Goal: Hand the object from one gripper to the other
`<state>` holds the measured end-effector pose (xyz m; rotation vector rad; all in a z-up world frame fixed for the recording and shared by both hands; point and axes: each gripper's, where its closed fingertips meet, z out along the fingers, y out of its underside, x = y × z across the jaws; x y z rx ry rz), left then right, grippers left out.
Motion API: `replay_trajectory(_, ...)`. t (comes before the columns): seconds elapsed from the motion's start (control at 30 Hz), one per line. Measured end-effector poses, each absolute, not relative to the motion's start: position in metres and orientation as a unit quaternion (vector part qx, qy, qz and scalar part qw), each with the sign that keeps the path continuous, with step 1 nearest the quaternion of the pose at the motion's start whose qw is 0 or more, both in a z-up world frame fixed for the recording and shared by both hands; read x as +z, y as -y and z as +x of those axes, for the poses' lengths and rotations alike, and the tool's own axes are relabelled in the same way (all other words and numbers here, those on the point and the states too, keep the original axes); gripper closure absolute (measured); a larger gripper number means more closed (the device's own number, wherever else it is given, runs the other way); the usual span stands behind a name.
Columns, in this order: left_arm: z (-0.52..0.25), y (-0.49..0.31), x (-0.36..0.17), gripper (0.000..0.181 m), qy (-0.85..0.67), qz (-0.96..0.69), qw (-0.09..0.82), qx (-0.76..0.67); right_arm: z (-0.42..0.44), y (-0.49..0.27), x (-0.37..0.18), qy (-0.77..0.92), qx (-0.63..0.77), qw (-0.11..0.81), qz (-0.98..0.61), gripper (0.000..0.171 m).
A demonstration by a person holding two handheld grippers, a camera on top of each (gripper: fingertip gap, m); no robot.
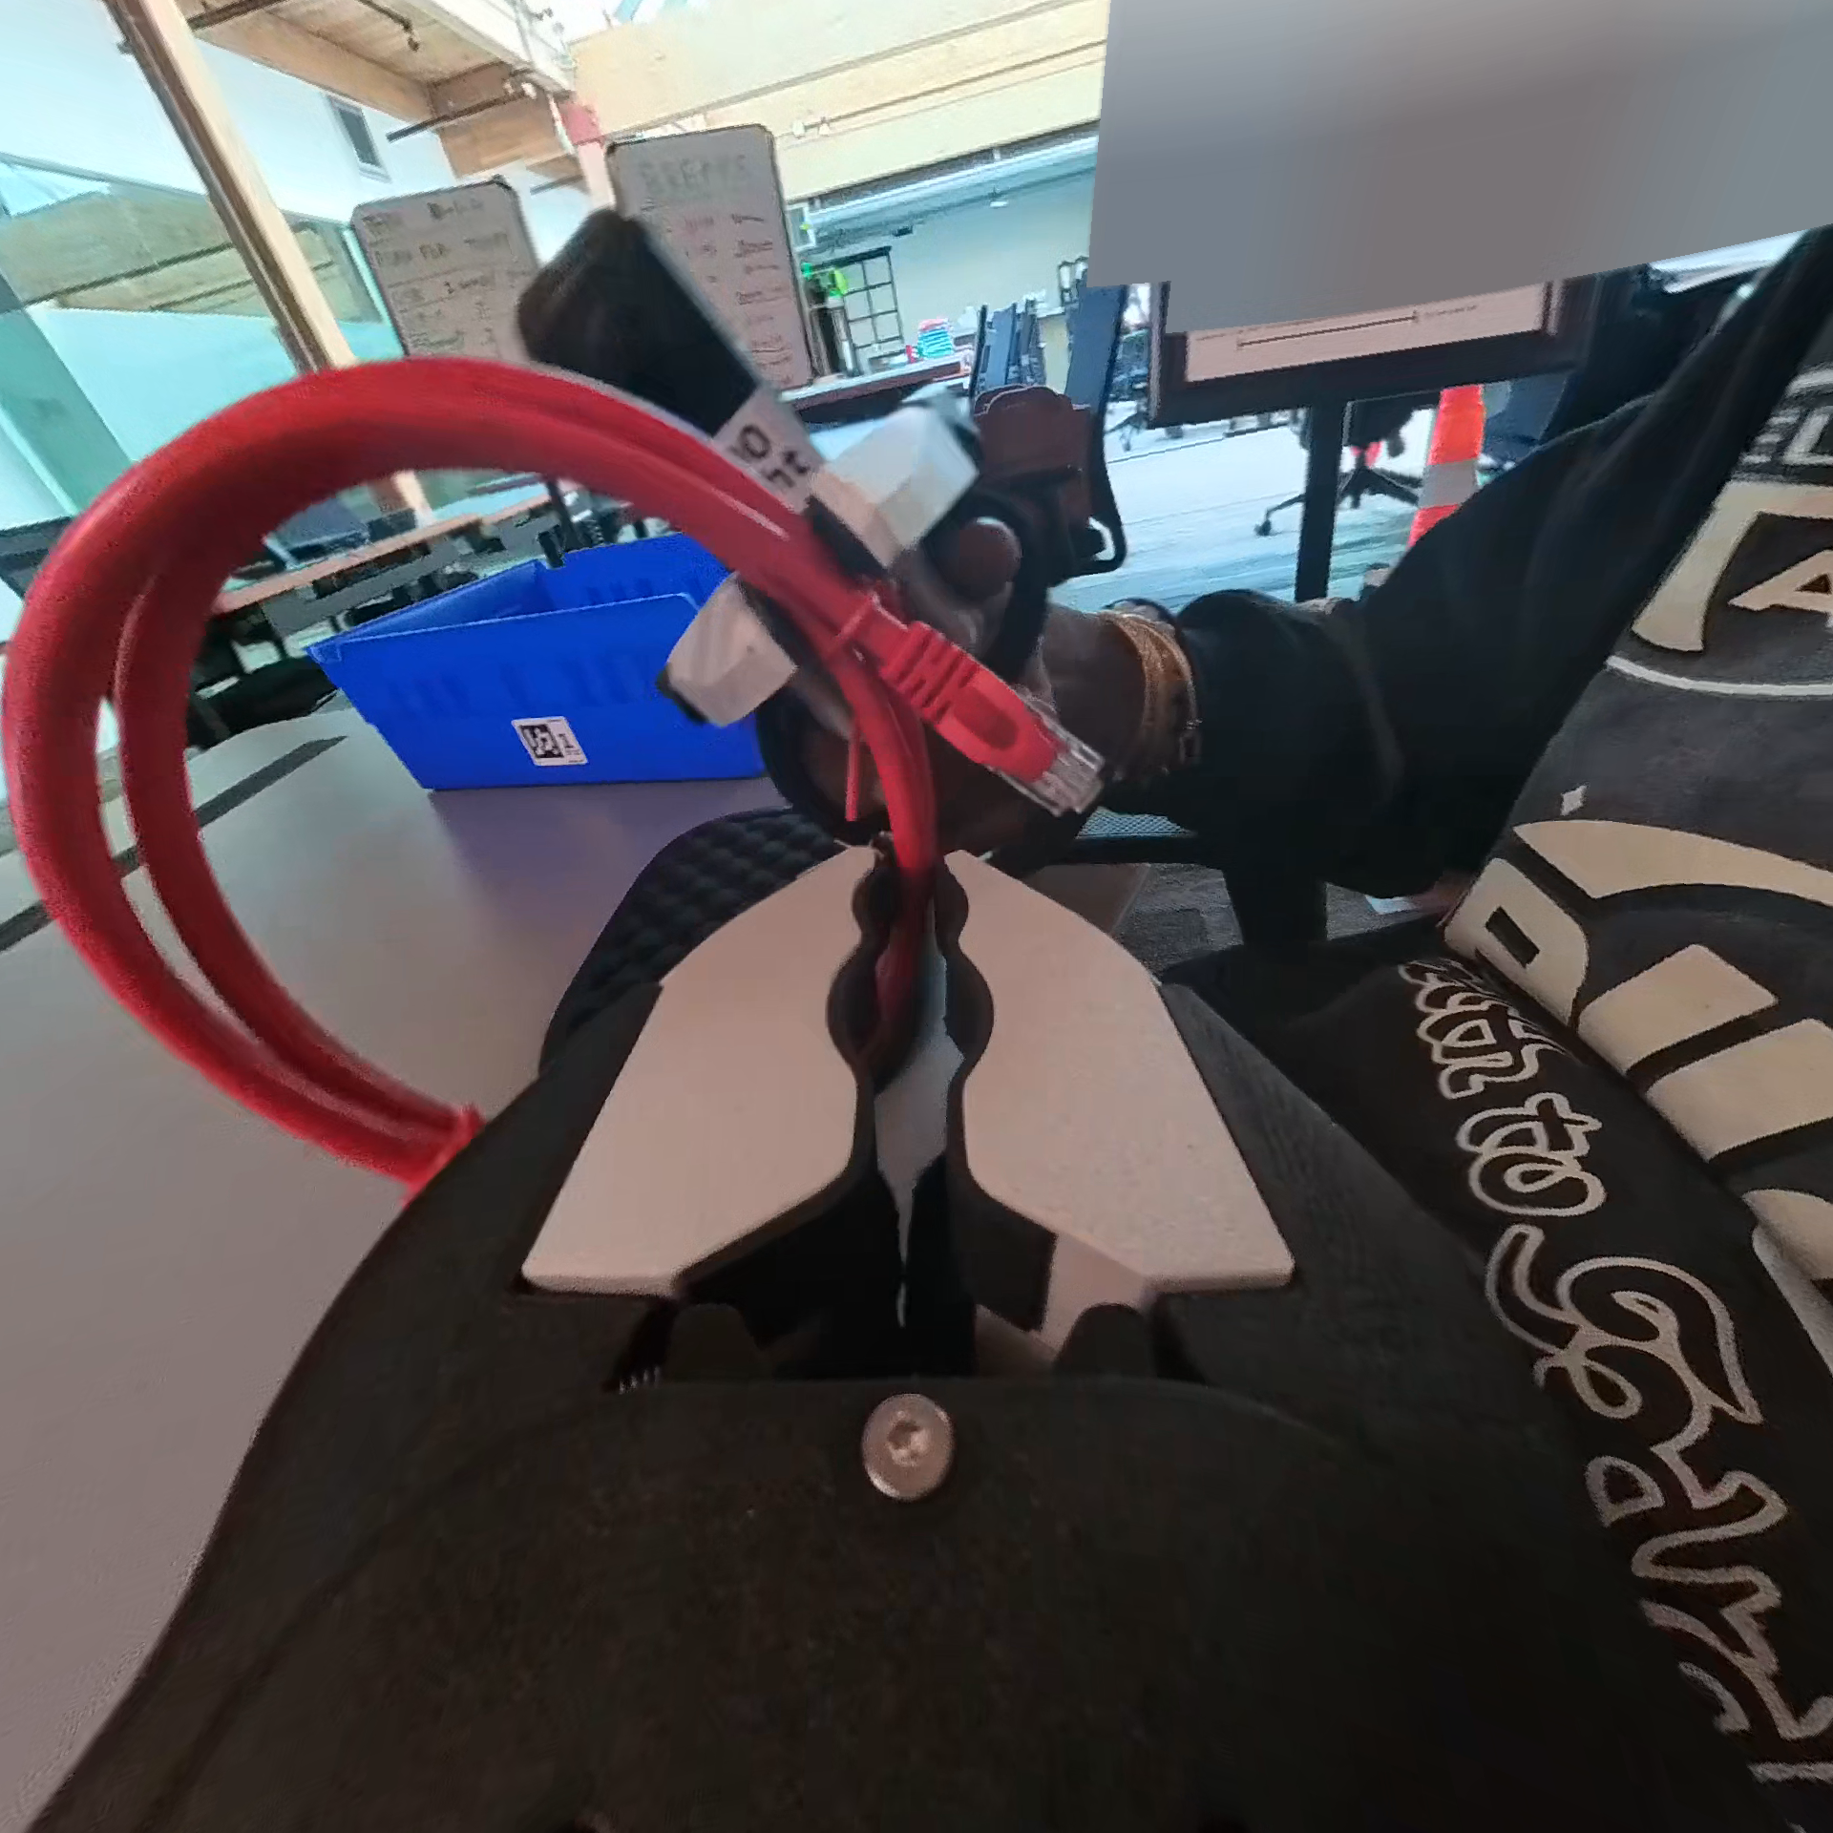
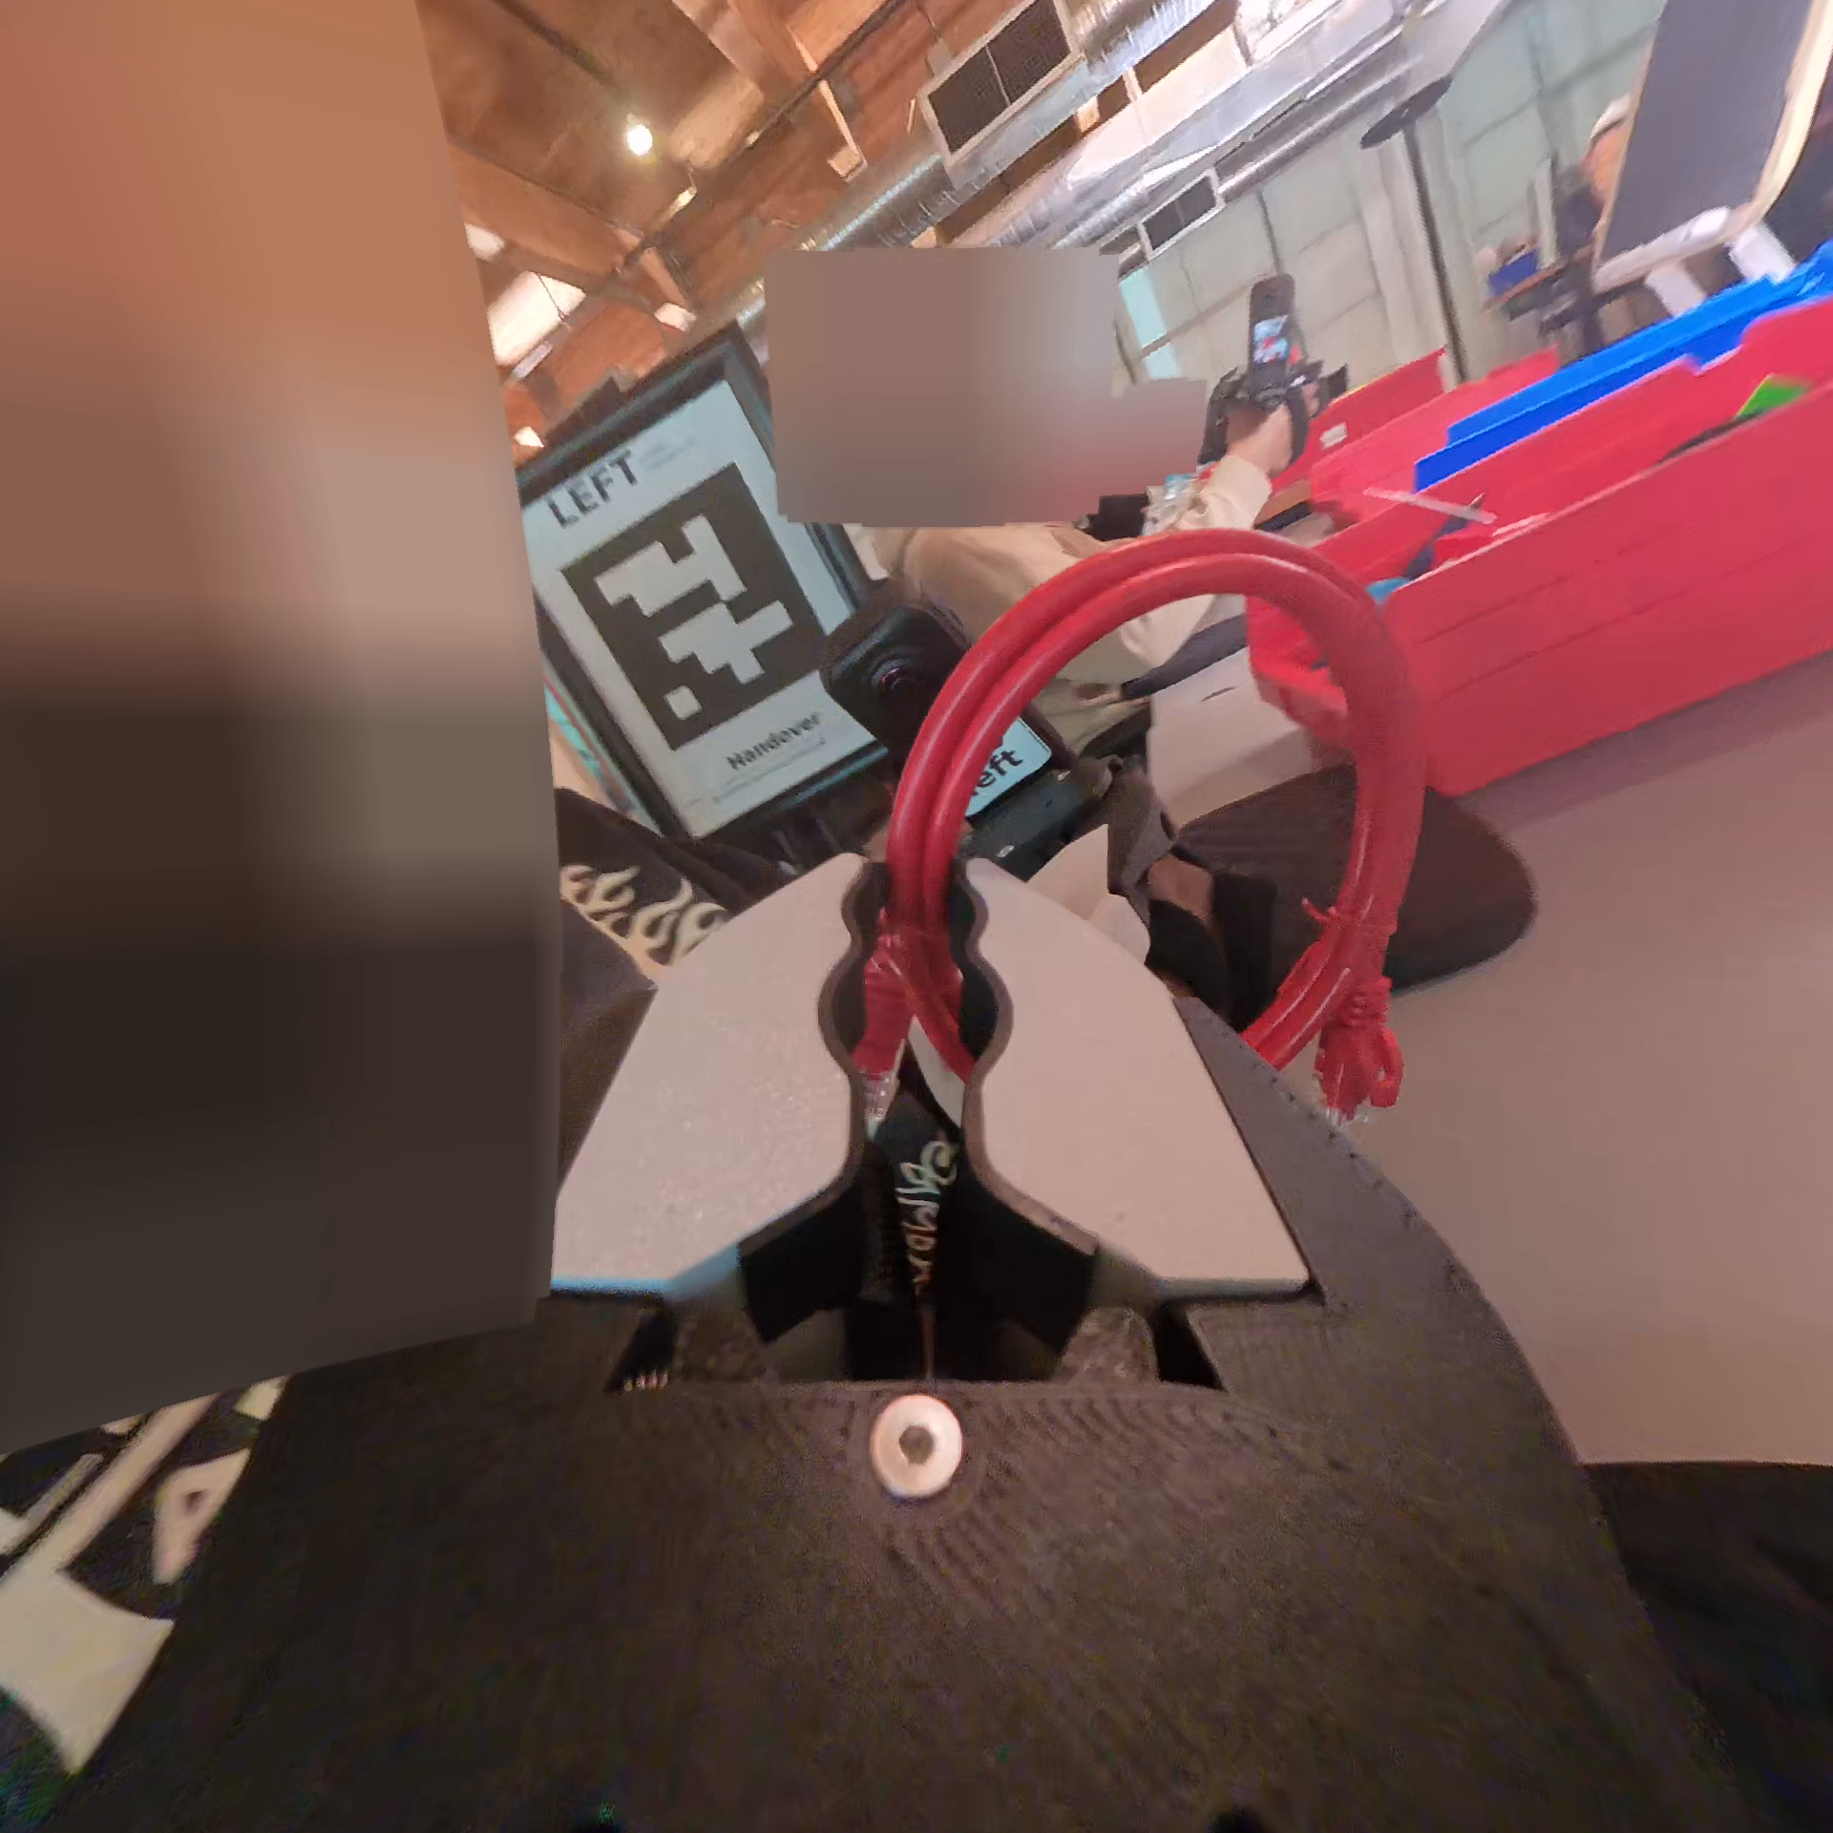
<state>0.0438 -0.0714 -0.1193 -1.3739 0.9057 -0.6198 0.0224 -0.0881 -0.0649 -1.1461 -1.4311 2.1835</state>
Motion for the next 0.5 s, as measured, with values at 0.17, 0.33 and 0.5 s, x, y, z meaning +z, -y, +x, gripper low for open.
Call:
replay_trajectory(0.17,0.024,0.069,-0.100,0.158,-0.314,-0.591,0.643,-0.374,0.020,0.086,-0.069,0.563,0.684,0.282,-0.368,0.157)
replay_trajectory(0.33,0.006,0.075,-0.067,0.138,-0.196,-0.539,0.599,-0.559,0.014,0.083,-0.081,0.629,0.571,0.409,-0.334,0.158)
replay_trajectory(0.5,0.008,0.076,-0.062,0.140,-0.181,-0.538,0.598,-0.566,0.001,0.078,-0.104,0.684,0.440,0.489,-0.315,0.158)
